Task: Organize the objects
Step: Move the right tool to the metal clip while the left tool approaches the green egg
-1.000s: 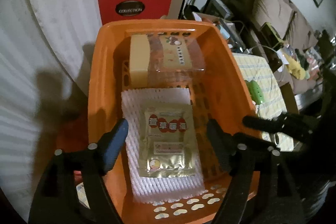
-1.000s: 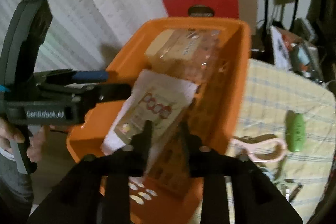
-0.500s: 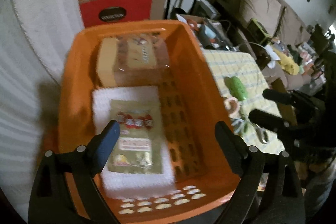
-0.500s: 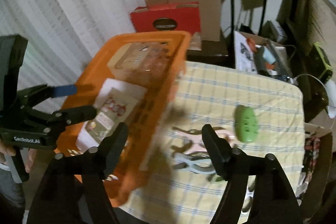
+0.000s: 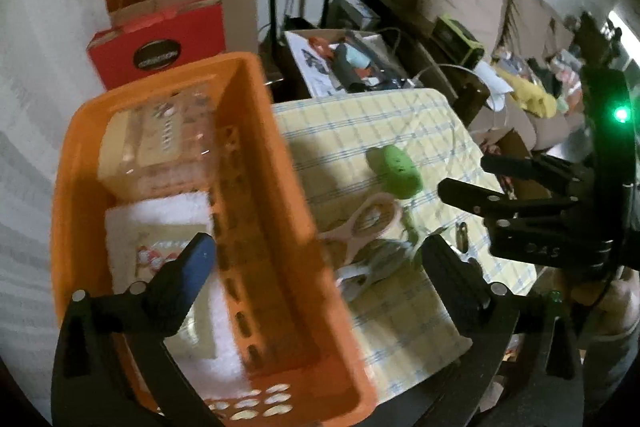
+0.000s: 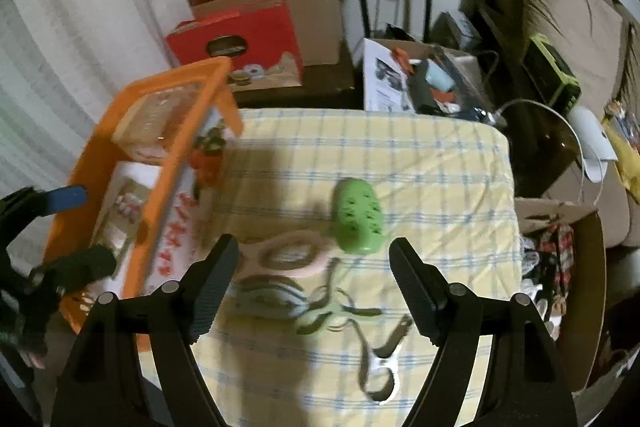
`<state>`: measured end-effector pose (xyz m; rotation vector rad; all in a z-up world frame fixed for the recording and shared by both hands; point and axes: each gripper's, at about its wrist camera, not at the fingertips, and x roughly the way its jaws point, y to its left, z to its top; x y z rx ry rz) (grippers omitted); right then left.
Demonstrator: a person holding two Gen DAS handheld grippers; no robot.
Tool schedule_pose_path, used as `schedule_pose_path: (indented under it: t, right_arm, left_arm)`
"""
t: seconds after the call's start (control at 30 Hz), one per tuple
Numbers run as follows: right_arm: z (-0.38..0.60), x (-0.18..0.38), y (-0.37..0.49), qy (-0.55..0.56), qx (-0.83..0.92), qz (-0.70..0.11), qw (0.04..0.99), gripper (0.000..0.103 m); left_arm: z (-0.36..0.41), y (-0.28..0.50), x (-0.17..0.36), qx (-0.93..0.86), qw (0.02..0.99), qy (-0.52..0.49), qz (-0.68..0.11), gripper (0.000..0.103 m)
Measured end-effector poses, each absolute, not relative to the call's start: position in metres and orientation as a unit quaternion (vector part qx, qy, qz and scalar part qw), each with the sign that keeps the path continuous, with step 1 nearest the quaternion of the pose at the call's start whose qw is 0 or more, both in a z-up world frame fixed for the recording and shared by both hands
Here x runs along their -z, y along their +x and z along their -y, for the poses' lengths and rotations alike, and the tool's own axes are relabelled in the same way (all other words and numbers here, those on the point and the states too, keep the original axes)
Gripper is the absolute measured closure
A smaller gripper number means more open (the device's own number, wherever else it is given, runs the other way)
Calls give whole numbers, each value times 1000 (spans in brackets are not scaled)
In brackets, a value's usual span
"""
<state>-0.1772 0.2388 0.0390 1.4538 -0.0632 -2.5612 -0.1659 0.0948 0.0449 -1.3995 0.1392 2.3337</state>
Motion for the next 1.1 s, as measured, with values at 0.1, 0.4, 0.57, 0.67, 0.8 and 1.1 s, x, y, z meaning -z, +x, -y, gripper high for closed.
schedule_pose_path:
  t: [0.1, 0.4, 0.57, 0.67, 0.8, 1.1]
  right_arm:
    - [-251, -35, -176, 492, 867, 12, 80, 24]
    - [-286, -23, -165, 498, 866, 8, 46, 23]
    - [-292, -16, -147, 498, 866, -5, 37, 23]
    - [-293, -9, -138, 503, 863, -6, 40, 23]
    - [-293, 2, -125, 512, 858, -7, 44, 23]
    - [-295, 15, -108, 511, 859, -4, 39, 23]
  left_arm:
    - [-112, -168, -42, -835, 210, -505, -56, 0]
    - [-148, -189, -27, -826, 207, -523, -36, 0]
    - [-166, -202, -17, -820, 201, -536, -24, 1]
    - [-180, -211, -5, -812, 195, -550, -22, 1]
    - [-198, -220, 13, -804, 188, -564, -17, 1]
    - [-226, -235, 50, -798, 172, -577, -14, 6]
